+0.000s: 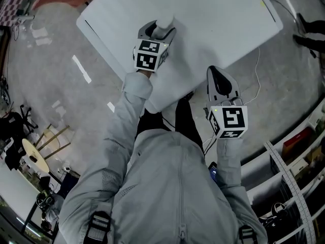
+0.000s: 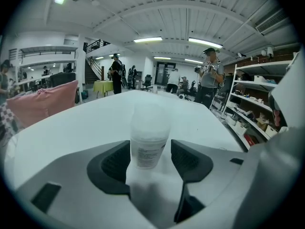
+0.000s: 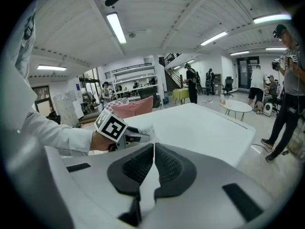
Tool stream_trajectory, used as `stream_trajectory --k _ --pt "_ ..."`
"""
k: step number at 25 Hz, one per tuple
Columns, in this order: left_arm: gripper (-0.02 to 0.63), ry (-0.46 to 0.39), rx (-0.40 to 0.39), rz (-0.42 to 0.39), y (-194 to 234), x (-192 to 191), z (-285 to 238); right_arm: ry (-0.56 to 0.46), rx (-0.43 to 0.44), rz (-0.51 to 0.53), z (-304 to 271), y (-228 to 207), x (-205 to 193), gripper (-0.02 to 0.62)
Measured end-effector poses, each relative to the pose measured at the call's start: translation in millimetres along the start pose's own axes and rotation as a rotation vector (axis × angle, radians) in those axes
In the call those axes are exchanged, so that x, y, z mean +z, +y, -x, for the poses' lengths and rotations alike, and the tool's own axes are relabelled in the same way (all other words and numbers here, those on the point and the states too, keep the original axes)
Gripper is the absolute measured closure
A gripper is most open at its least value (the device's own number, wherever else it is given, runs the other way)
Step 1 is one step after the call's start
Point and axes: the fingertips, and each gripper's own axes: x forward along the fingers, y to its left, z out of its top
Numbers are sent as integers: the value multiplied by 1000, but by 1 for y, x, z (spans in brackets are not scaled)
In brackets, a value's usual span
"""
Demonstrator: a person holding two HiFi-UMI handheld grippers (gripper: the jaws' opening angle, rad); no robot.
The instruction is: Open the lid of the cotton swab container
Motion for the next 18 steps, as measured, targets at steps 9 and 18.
stream_trajectory --k 9,18 --pt "359 18 17 -18 6 2 -12 0 -47 -18 10 -11 -2 558" --pt "397 47 -18 -67 4 -2 -6 -22 -95 -32 22 -14 2 558"
